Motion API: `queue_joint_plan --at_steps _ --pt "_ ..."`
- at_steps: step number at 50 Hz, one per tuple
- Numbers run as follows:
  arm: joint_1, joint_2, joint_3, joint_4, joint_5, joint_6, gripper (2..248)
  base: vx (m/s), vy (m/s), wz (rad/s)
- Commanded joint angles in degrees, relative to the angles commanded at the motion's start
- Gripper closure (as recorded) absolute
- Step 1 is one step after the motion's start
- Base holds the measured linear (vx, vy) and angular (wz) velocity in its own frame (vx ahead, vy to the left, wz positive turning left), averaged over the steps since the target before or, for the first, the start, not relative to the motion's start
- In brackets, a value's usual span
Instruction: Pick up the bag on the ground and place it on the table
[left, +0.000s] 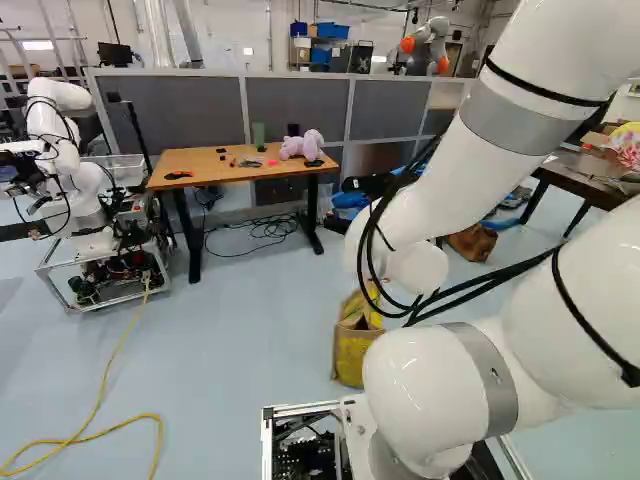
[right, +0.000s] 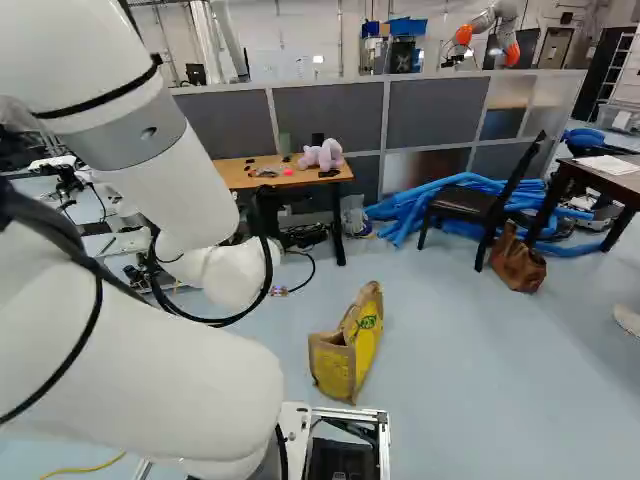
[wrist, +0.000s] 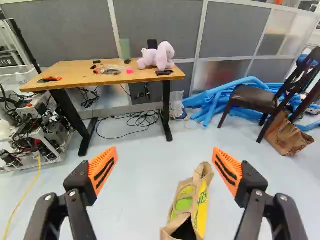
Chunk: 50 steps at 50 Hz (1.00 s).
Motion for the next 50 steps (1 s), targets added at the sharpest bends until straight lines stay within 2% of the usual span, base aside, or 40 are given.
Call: queue_joint_plan --at_steps 12,50 --pt "-0.5 -1.7 -1.5 1.2 -0.3 0.0 3 0.000 0.000 0.000" --pt "-3.6 -14.3 -13.2 9.1 -5.5 0.0 3 0.000 0.000 0.000"
